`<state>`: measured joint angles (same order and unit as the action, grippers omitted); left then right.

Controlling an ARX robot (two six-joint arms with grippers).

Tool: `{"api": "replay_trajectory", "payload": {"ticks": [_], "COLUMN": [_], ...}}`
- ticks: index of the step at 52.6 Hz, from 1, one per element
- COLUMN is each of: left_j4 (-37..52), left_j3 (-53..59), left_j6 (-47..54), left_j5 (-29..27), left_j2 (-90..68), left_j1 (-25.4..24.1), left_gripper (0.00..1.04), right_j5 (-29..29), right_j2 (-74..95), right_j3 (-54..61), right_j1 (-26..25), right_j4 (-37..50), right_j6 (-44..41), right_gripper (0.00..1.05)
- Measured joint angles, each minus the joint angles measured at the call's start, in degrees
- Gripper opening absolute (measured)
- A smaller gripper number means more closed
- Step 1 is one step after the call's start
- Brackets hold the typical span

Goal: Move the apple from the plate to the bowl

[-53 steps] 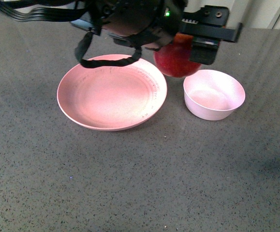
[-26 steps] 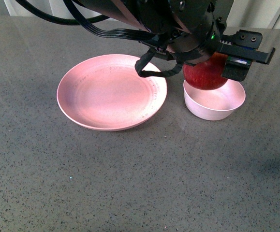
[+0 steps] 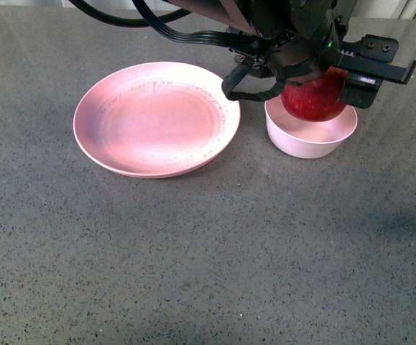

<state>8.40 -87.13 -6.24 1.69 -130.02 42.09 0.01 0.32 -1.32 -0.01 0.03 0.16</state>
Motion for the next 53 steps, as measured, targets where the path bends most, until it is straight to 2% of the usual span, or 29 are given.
{"api": "replay_trajectory", "payload": {"ticks": [25,28,33,53], "left_j4": [-0.92,-0.92,-0.92,0.85], "left_j3": [-1.64,-1.64,-1.62,2.95], "left_j6": [-0.02,-0.02,0.00,-1.51], "left_j5": [-0.26,-0.26,-0.22,0.00], "left_j2": [-2.36,-2.38,-2.38,0.11], "left_j1": [-0.24,-0.24,-0.24,-0.26], "left_gripper": [0.71,0.77,0.97,0.96], "right_j5": [0.00,0.00,0.00,0.00], "right_j2": [0.00,0.00,0.00,0.00], "right_j3": [0.00,0.00,0.00,0.00], "right_j1": [0.00,0.00,0.00,0.00], "right_j4": [0.00,0.00,0.00,0.00], "right_j6": [0.00,0.00,0.00,0.00], "right_gripper": [0.96,0.96,0.96,0.96]}}
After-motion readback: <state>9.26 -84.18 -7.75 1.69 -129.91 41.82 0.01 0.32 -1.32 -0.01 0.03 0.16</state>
